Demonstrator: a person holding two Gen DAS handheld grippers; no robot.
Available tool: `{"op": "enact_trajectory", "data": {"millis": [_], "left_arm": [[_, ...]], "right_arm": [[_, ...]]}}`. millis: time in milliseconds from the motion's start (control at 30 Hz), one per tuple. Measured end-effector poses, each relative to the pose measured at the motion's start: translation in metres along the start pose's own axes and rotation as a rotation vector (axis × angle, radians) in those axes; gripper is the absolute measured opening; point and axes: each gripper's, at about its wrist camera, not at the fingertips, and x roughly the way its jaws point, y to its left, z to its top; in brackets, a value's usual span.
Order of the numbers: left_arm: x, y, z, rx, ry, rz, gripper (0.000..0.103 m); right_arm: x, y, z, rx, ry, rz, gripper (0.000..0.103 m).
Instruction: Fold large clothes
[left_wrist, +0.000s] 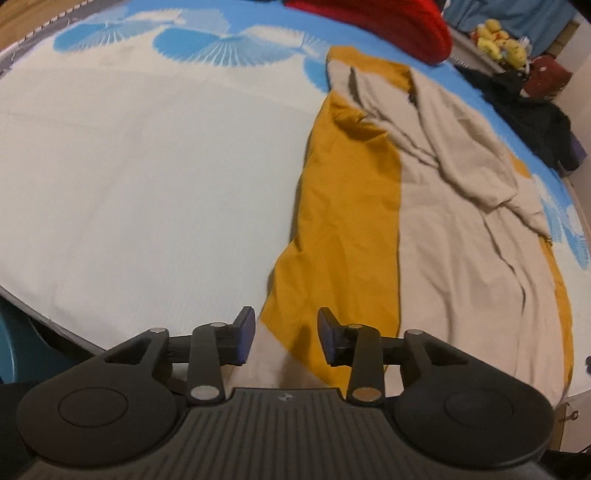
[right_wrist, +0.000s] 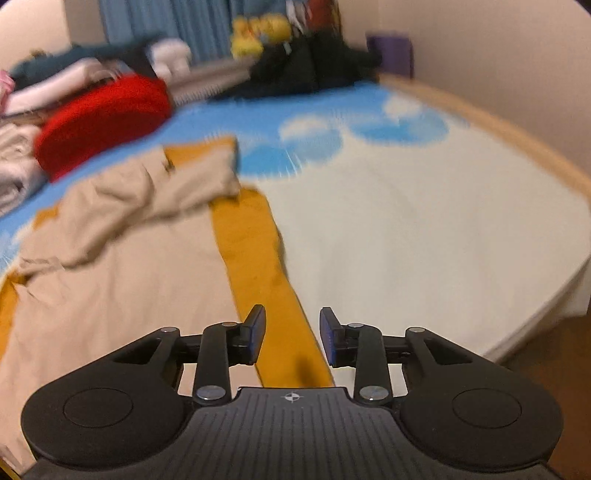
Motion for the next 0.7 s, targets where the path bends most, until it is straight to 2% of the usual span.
{"op": "enact_trajectory", "data": {"millis": [33, 100, 167, 300, 400, 433, 467, 500, 533, 567, 600, 700], "left_arm": [[0.004, -0.002, 0.002, 0.0, 0.009, 0.008, 0.048], [0.009, 0.0, 0.001, -0.003, 0.024, 0.024, 0.048], [0.015, 0.004, 0.0, -0.009, 0.048, 0.035, 0.048], [0.028, 0.002, -0.003, 0.008, 0.086, 0.052, 0.048], [0.031, -0.003, -0.008, 0.054, 0.079, 0.063, 0.048], [0.031, -0.005, -0.009, 0.069, 0.075, 0.065, 0.044], [0.031, -0.008, -0.01, 0.086, 0.07, 0.059, 0.024], [0.029, -0.008, -0.011, 0.098, 0.066, 0.05, 0.013], [0.025, -0.008, -0.011, 0.1, 0.057, 0.044, 0.008], [0.019, -0.008, -0.012, 0.098, 0.037, 0.038, 0.006], [0.014, -0.008, -0.012, 0.092, 0.018, 0.029, 0.006], [0.005, -0.006, -0.012, 0.072, -0.009, 0.011, 0.006]], "right_arm": [[0.009, -0.003, -0.001, 0.02, 0.046, -0.002, 0.034], [0.025, -0.007, -0.005, 0.053, 0.127, 0.01, 0.037], [0.036, -0.005, -0.01, 0.053, 0.173, 0.006, 0.038], [0.053, 0.003, -0.023, -0.003, 0.228, -0.009, 0.041], [0.056, 0.004, -0.028, -0.012, 0.223, -0.017, 0.041], [0.055, 0.004, -0.03, -0.007, 0.22, -0.016, 0.041], [0.055, 0.003, -0.031, -0.002, 0.218, -0.016, 0.039], [0.056, 0.002, -0.031, 0.001, 0.217, -0.017, 0.031], [0.055, 0.002, -0.032, 0.002, 0.217, -0.016, 0.024], [0.053, 0.001, -0.032, 0.003, 0.211, -0.015, 0.008], [0.05, -0.001, -0.031, 0.01, 0.204, -0.009, 0.004], [0.038, -0.01, -0.026, 0.082, 0.171, 0.042, 0.001]]}}
